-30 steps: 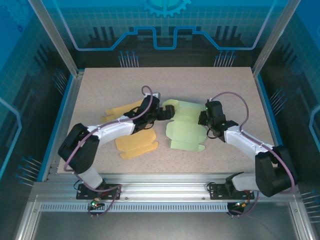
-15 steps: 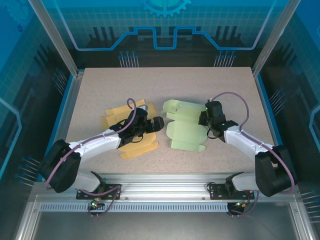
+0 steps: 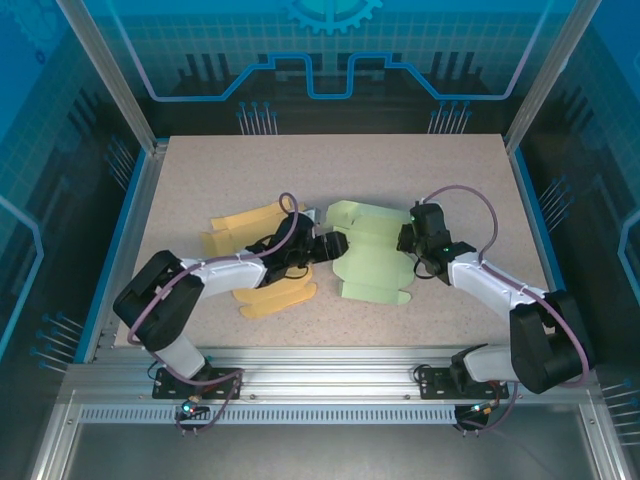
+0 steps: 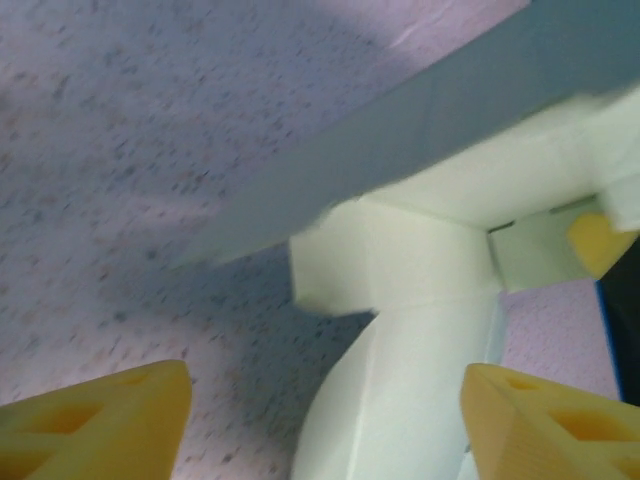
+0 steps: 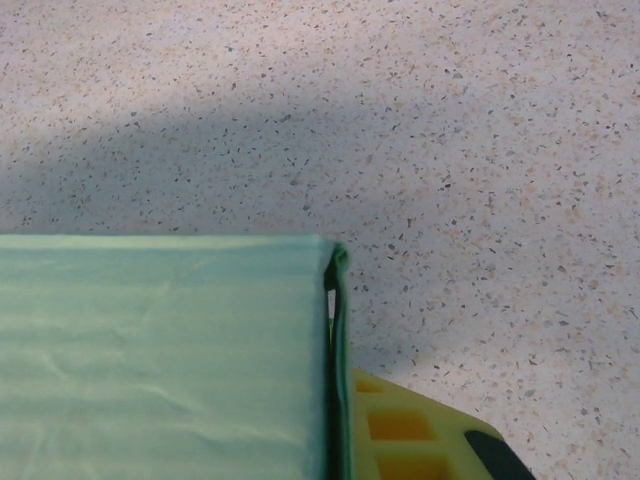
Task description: Fold the paper box
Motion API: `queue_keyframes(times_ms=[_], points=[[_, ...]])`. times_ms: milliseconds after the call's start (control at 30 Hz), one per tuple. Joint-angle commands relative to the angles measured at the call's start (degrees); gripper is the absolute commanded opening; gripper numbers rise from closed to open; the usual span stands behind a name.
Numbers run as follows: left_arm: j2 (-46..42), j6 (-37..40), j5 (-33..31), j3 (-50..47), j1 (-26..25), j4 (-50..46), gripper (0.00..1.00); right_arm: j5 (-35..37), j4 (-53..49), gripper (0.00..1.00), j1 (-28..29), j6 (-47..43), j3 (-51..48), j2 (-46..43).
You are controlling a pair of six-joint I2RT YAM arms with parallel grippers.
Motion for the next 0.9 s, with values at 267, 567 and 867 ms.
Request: queue_keyframes(times_ms=[267, 567, 867], points=[[3.2, 1.3, 3.5, 3.9, -0.4, 10.0, 0.51, 0.1, 1.3, 0.00, 1.1, 1.1, -0.5, 0.5], [7.1, 1.0, 6.2, 5.5, -0.9, 16.0, 0.44, -0.3, 1.8, 0.00, 2.1, 2.0, -0.5, 1.3], [5.8, 3.7, 8.1, 0.3, -0.4, 23.6, 0.47, -0.4, 0.9, 0.00, 2.1, 3.1, -0.2, 1.8]])
